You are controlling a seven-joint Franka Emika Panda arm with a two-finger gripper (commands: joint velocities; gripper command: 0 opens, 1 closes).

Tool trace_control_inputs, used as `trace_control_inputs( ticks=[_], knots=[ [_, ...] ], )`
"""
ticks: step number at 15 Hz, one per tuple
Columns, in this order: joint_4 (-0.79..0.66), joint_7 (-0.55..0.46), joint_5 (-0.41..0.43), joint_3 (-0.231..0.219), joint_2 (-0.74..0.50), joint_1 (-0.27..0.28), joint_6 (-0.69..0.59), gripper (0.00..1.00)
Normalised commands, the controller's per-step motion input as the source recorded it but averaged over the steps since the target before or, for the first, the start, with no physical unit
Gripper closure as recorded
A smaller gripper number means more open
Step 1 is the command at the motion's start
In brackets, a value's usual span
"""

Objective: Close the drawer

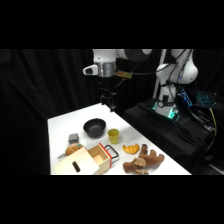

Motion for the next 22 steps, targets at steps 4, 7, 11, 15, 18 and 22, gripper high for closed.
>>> trace_control_inputs(
  ticks=[4,7,11,15,18,22],
  knots=[
    [0.01,0.03,-0.016,0.012,0.05,-0.015,0.13,0.0],
    [0.05,-0.01,0.048,0.011,0.16,-0.013,0.29,0.0],
    [0.06,-0.03,0.088,0.034,0.19,0.004,0.28,0.0],
    [0.05,-0.07,0.12,0.061,0.22,0.029,0.29,0.0],
    [0.06,-0.11,0.117,0.058,0.22,0.033,0.28,0.0],
    [0.07,-0.13,0.117,0.051,0.21,0.026,0.25,0.0]
  ],
)
